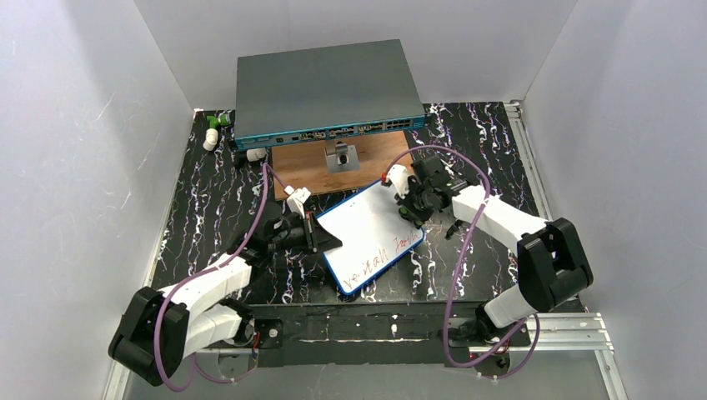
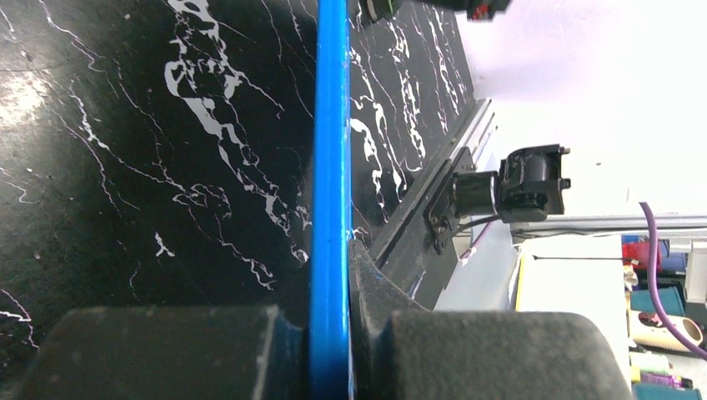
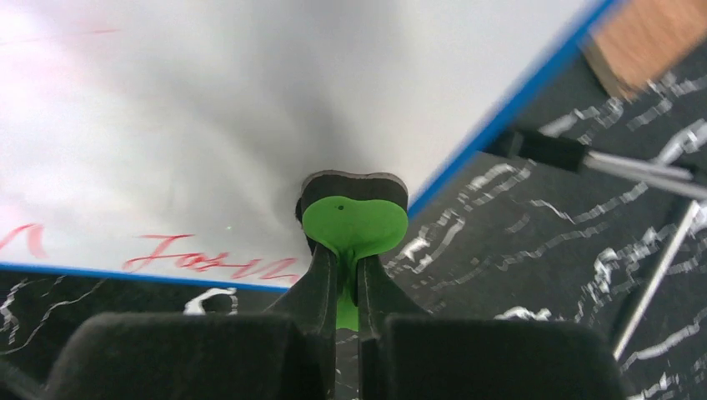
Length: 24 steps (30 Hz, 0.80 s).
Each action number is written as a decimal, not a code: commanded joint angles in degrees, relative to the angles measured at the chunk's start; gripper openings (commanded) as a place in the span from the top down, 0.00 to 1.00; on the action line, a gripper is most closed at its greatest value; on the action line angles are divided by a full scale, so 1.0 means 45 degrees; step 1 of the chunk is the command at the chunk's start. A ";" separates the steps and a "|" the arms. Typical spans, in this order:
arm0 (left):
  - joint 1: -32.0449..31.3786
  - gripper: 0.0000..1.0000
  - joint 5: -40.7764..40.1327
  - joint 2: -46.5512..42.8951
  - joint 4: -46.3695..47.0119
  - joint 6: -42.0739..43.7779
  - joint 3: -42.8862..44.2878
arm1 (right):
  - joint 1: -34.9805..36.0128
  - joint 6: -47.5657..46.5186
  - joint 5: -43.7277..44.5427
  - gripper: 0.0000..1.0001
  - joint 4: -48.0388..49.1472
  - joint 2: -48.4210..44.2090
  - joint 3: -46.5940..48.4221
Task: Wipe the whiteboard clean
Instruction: Erase the whiteboard at the center of the board.
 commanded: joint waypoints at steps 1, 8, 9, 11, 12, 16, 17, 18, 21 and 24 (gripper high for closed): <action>-0.0084 1.00 -0.0747 0.0316 0.1571 0.0198 -0.0012 | 0.1777 -0.1145 -0.2105 0.99 -0.0239 -0.0542 -0.0400; -0.0084 1.00 -0.1142 0.1140 0.2093 0.0214 -0.0115 | 0.5193 -0.1592 -0.2915 0.99 -0.0027 -0.0875 -0.0019; -0.0084 1.00 -0.1231 0.1201 0.2151 0.0207 -0.0153 | 0.5646 -0.1687 -0.2856 0.99 -0.0129 -0.0773 0.0061; -0.0084 1.00 -0.1351 0.1277 0.2274 0.0205 -0.0253 | 0.6508 -0.1966 -0.2486 0.99 -0.0100 -0.0747 -0.0083; -0.0089 1.00 -0.1377 0.1311 0.2320 0.0213 -0.0273 | 0.6907 -0.2137 -0.2111 0.99 -0.0008 -0.0760 -0.0269; -0.0085 1.00 -0.1311 0.1474 0.2378 0.0189 -0.0310 | 0.7835 -0.2477 -0.0674 0.99 0.0480 -0.0667 -0.0857; -0.0084 1.00 -0.1289 0.1478 0.2369 0.0201 -0.0302 | 0.7890 -0.2484 -0.0342 0.99 0.0513 -0.0591 -0.0839; -0.0084 1.00 -0.1274 0.1478 0.2332 0.0203 -0.0316 | 0.7958 -0.2534 -0.0059 0.99 0.0513 -0.0504 -0.0830; -0.0084 1.00 -0.1227 0.1502 0.2316 0.0235 -0.0361 | 0.8473 -0.2735 0.0801 0.99 0.0702 -0.0325 -0.0884; -0.0094 1.00 -0.1124 0.1590 0.2405 0.0160 -0.0379 | 0.9253 -0.2730 0.2033 0.99 0.1190 -0.0174 -0.0838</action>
